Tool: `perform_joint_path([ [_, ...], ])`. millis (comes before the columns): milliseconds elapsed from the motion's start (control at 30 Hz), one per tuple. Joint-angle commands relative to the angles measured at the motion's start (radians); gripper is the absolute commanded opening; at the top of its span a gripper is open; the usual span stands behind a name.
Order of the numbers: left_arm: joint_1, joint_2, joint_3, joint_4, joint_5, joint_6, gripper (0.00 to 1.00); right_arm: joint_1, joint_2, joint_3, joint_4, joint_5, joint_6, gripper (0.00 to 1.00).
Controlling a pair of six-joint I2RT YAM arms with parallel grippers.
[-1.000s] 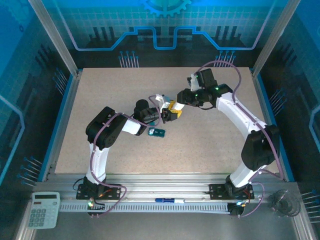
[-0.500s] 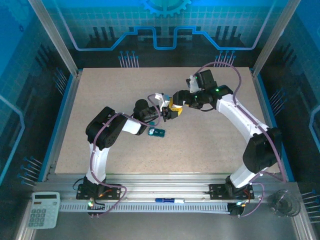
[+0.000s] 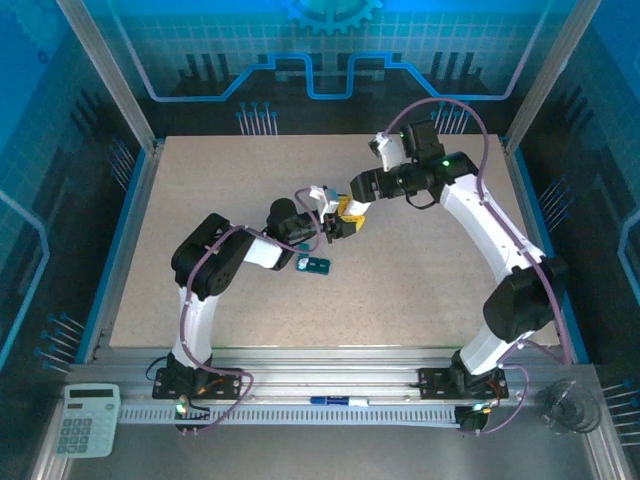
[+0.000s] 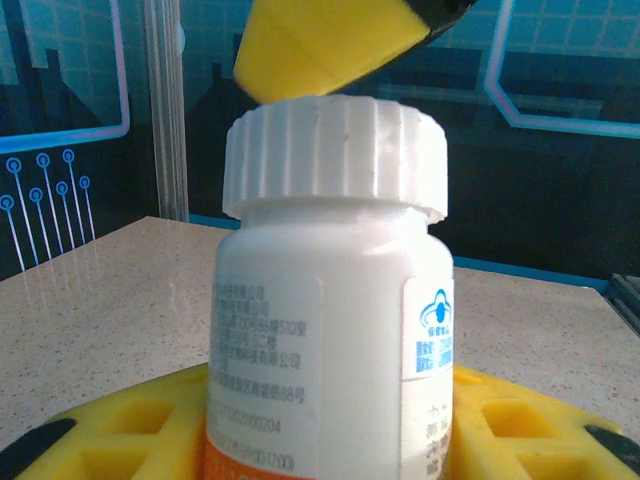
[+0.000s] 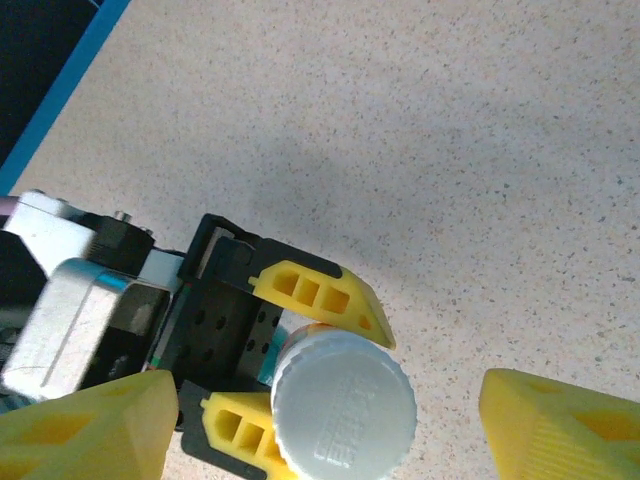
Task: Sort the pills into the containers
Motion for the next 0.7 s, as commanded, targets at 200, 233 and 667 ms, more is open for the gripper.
perform_joint_path([
  [200,-0.006,-0.040,0.017,0.048,-0.004,0.002,0.00,-0.017,0.068,0.043,-0.077,-0.048,-0.036,0.75],
  [233,-0.006,-0.040,0.015,0.047,-0.004,0.002,0.00,-0.019,0.072,0.041,-0.076,-0.052,-0.034,0.74],
  [667,-0.007,-0.040,0.012,0.048,-0.004,0.003,0.00,-0.035,0.058,0.032,-0.045,-0.110,0.015,0.67],
])
